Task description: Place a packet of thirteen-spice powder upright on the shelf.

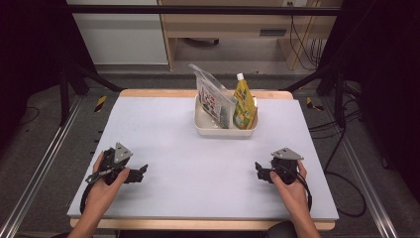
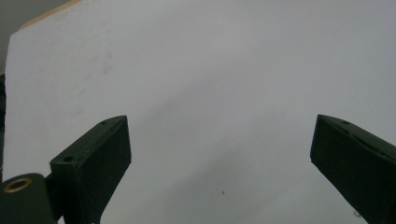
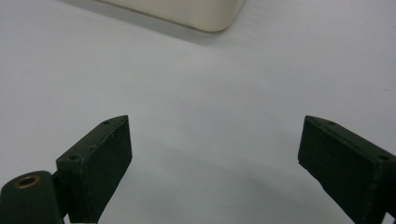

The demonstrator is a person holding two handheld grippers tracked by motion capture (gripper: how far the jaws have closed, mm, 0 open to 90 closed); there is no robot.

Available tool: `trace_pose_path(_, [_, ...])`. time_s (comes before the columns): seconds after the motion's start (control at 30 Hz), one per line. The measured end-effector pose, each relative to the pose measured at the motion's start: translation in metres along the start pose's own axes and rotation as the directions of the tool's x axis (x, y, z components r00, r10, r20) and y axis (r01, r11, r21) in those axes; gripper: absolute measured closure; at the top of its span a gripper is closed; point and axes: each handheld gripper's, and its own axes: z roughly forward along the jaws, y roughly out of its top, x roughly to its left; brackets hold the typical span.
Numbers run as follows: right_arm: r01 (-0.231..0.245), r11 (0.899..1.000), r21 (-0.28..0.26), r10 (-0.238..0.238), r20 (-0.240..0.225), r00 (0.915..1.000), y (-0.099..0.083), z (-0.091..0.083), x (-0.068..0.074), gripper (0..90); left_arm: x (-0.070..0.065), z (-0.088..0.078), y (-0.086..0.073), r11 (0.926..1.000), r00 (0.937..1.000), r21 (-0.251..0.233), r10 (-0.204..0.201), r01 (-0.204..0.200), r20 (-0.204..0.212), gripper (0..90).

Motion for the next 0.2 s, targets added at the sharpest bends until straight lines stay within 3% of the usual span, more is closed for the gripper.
trace_pose_path(0.13, [-0.015, 1.0, 0.007, 0.015, 0.008, 0.9999, -0.0032, 0.0021, -0.0036, 9.4, 0.007, 0.0004, -0.0029, 0.9985, 0.9983, -0.009, -0.054, 0.054, 0.021, 5.2])
trace_pose_path(0.2, [-0.02, 1.0, 0.005, 0.02, 0.014, 0.9997, -0.0042, 0.0031, -0.0057, 9.4, 0.0083, 0.0005, -0.0032, 0.9981, 0.9979, -0.01, -0.061, 0.061, 0.023, 5.2])
